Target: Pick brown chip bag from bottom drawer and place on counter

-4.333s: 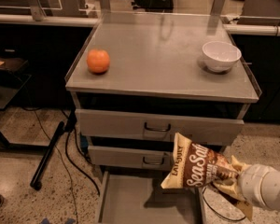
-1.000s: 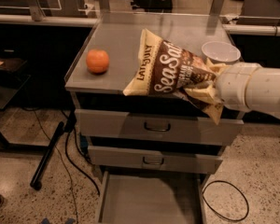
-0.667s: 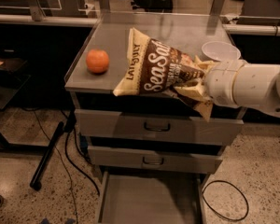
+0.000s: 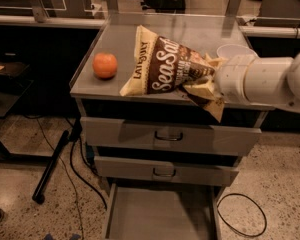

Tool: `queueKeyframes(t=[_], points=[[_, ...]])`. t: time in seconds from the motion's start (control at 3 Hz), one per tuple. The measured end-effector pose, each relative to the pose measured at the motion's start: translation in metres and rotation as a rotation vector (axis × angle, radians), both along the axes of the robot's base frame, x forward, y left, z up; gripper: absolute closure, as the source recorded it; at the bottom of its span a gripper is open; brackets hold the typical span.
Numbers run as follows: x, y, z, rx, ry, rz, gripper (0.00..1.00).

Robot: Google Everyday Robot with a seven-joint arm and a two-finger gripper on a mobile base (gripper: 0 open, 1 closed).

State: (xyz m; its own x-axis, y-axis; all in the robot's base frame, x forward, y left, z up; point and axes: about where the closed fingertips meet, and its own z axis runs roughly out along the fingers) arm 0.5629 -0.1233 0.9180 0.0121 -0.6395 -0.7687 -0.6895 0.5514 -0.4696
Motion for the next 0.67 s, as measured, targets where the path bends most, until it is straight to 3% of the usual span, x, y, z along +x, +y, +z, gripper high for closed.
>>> queueKeyframes(t=[0.67], points=[[0.067,0.028,-0.001,-0.005,0.077,0.055,1.0]])
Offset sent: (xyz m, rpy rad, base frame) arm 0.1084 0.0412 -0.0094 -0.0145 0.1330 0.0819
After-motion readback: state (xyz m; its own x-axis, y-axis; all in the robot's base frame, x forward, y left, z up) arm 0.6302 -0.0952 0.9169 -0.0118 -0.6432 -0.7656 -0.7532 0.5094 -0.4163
